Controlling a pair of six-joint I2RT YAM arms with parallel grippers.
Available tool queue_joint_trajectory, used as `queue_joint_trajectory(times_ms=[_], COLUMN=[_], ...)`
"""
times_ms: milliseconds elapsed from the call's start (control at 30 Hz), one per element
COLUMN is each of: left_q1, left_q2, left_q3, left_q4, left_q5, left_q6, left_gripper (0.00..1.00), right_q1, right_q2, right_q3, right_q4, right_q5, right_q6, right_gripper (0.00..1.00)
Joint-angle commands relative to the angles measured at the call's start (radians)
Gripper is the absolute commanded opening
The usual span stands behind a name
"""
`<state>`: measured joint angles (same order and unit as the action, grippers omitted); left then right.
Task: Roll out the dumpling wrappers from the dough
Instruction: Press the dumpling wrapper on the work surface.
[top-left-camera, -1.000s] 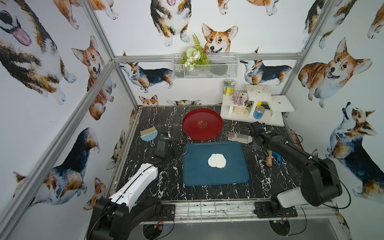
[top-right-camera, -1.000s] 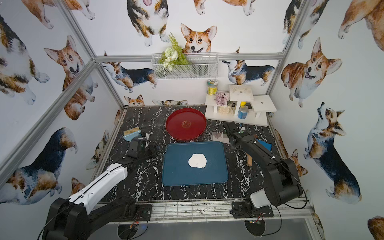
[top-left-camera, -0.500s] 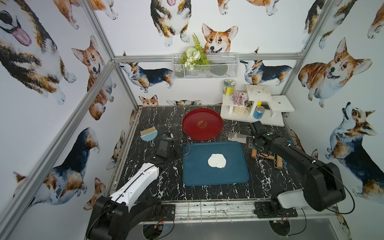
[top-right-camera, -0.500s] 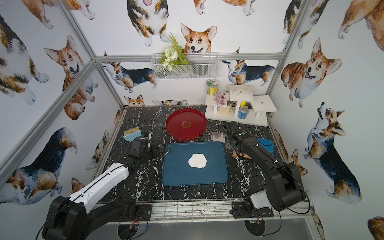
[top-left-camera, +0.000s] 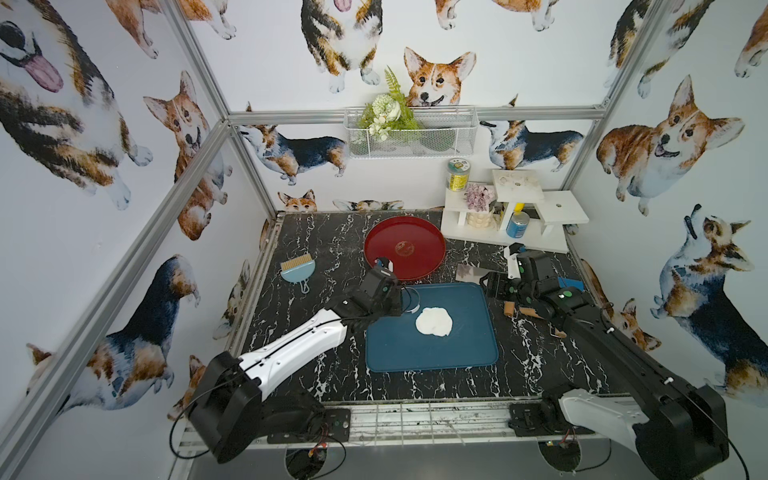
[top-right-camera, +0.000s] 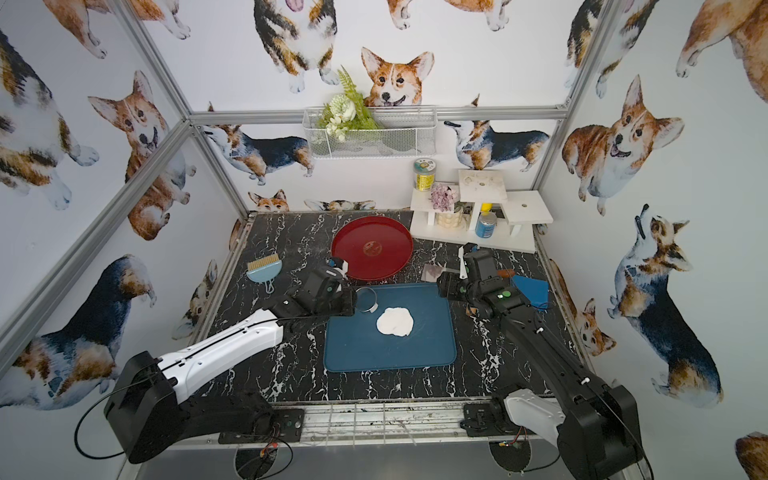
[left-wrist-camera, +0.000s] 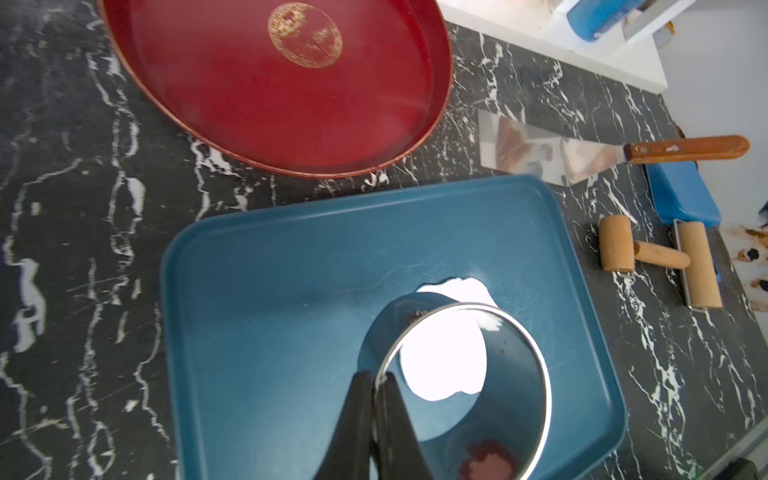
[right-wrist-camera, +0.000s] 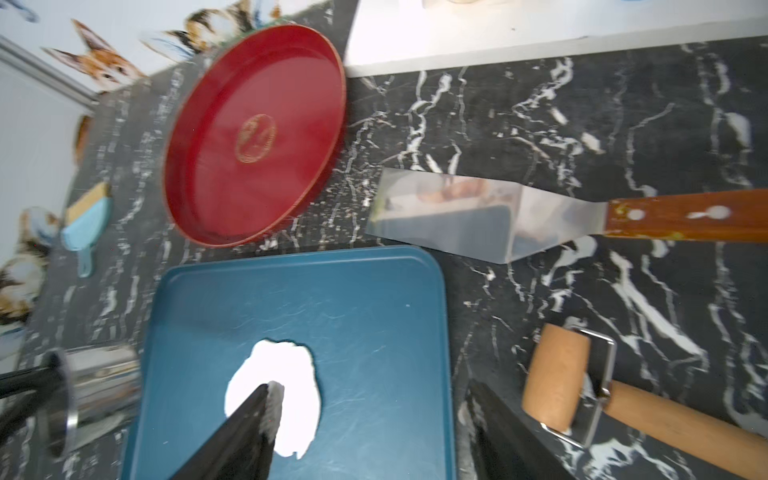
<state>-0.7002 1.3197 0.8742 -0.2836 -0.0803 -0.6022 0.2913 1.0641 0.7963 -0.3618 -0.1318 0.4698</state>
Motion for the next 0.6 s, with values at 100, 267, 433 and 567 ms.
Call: queue_joint_trajectory(times_ms=[100,267,433,567], left_q1=[-0.088,-0.138,-0.158,-0.165], left_q2=[0.121,0.207,0.248,0.264], left_q3=[0.106,0.181,0.201,0.201], left_q4=[-0.014,-0.048,-0.042,-0.036], left_q5=[-0.068,-0.105,-0.085,-0.074], left_q6=[-0.016,-0.021,-0.025,-0.025], left_gripper=[0.0,0.0,0.0,0.0], right_q1=[0.031,0.122,0.163,0.182], right_q2=[-0.033,-0.025,0.019,0.075], right_q3=[-0.119,-0.154,-0.149,-0.133], right_q4=[0.218,0.282,0.323,0.335], right_q5=[-0.219,-0.2,-0.216,-0.216], right_q6=[0.149,0.2,0.245,0.252], right_gripper=[0.59,0.53,0.4,0.32])
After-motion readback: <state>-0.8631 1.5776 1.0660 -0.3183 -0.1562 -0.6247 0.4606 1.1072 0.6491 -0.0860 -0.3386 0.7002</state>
